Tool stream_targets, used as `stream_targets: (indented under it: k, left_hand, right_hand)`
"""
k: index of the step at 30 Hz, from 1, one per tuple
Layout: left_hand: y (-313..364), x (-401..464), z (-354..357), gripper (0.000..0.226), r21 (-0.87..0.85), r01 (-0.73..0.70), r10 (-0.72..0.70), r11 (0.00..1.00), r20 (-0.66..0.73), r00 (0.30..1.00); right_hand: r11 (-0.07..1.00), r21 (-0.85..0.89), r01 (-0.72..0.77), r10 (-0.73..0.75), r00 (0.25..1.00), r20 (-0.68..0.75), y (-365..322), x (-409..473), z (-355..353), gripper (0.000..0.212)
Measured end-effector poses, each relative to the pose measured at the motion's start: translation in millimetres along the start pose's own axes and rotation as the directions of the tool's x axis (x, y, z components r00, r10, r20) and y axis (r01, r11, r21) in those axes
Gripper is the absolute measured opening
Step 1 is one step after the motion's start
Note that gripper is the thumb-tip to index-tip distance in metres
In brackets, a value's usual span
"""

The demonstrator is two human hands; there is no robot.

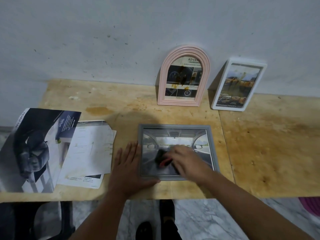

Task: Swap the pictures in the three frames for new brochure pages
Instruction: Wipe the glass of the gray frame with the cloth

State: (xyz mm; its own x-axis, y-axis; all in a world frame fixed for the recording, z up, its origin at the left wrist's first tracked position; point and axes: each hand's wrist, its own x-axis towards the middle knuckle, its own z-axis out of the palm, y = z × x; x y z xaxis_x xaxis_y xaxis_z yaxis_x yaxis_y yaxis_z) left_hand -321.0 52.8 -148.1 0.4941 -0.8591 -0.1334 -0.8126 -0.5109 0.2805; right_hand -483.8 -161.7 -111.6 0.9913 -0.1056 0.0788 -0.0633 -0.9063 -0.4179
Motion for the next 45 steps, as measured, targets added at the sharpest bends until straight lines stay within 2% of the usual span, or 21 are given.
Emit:
stream_targets:
  k: [2,4,5,10,13,15,17,19,21,28,35,39,45]
  left_hand:
    - [1,0,-1,0.142,0.014,0.0,0.0,1.0,0.004,1.0]
    - [1,0,-2,0.141,0.017,-0.003,0.003,1.0,-0.002,1.0]
    - [1,0,-2,0.141,0.016,-0.004,0.004,1.0,-0.007,1.0]
    - [1,0,0,0.14,0.019,-0.003,0.003,1.0,-0.014,1.0]
    - [1,0,1,0.141,0.023,-0.002,0.002,1.0,-0.009,1.0]
    - [1,-1,-1,0.142,0.025,0.005,-0.005,1.0,0.007,1.0]
    - [2,-2,-1,0.144,0.026,0.011,-0.012,1.0,0.012,1.0]
    - [3,-2,-1,0.144,0.025,0.014,-0.015,1.0,0.01,1.0]
    - [4,-2,-2,0.144,0.024,0.014,-0.014,1.0,-0.003,1.0]
    - [5,-2,-2,0.143,0.054,0.001,0.0,0.999,-0.019,1.0]
    - [4,-1,0,0.142,0.051,0.01,-0.01,0.999,-0.005,1.0]
    - [5,0,-2,0.143,0.037,0.013,-0.014,0.999,0.004,1.0]
    - [3,2,1,0.139,0.033,0.019,-0.02,0.999,0.022,1.0]
  right_hand:
    - [0.976,-0.104,-0.189,0.175,0.975,-0.134,36,8,-20,0.036]
    - [0.907,-0.193,-0.375,0.349,0.924,-0.159,60,7,-23,0.039]
    - [0.894,-0.194,-0.403,0.38,0.913,-0.147,63,4,-17,0.039]
    - [0.954,0.021,-0.299,0.298,0.943,-0.147,29,-28,14,0.035]
    - [0.981,0.092,-0.17,0.171,0.985,0.003,5,-52,17,0.034]
    - [0.988,0.092,-0.124,0.121,0.992,0.04,16,-51,2,0.037]
    - [0.977,0.019,-0.212,0.213,0.976,-0.055,40,-37,-17,0.039]
    - [0.925,-0.104,-0.364,0.346,0.925,-0.16,66,-20,-33,0.04]
    - [0.883,-0.193,-0.427,0.408,0.903,-0.132,78,-10,-33,0.04]
    - [0.893,-0.078,-0.442,0.436,0.896,-0.089,56,-54,-17,0.036]
    - [0.901,-0.072,-0.428,0.419,0.902,-0.106,11,-102,-6,0.041]
    - [0.904,-0.006,-0.427,0.424,0.898,-0.118,-15,-82,10,0.039]
    - [0.939,0.124,-0.322,0.336,0.934,-0.117,-69,-15,53,0.037]
